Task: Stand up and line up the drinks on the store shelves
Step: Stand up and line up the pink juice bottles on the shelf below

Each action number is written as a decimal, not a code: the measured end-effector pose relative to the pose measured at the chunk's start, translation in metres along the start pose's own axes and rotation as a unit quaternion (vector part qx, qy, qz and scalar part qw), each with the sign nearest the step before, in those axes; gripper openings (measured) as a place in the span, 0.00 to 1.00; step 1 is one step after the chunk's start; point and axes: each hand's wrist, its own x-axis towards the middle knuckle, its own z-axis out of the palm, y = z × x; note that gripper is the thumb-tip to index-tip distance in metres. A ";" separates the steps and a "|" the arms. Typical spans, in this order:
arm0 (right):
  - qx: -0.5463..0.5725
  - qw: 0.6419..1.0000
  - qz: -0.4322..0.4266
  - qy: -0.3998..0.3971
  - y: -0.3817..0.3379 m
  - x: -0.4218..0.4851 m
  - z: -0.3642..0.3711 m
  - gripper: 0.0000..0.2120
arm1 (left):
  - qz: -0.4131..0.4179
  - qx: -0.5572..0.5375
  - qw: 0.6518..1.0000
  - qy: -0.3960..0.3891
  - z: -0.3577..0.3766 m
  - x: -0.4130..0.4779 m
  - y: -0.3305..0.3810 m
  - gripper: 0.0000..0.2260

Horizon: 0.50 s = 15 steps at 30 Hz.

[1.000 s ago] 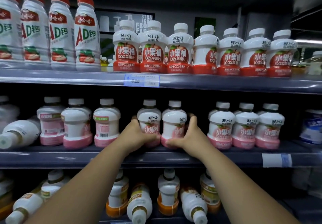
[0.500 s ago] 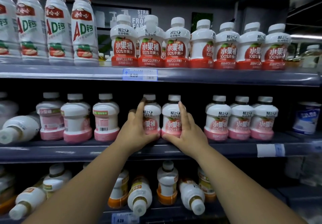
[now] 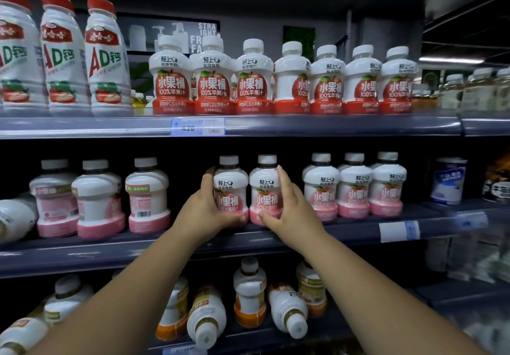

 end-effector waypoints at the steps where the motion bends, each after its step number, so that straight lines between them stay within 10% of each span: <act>1: -0.001 1.000 -0.001 0.008 0.003 -0.001 -0.001 0.49 | -0.002 -0.003 1.000 -0.003 0.002 0.001 0.003 0.50; 15: -0.070 0.987 0.024 0.143 0.031 -0.038 -0.025 0.34 | 0.020 -0.001 0.999 -0.037 0.031 0.006 0.024 0.49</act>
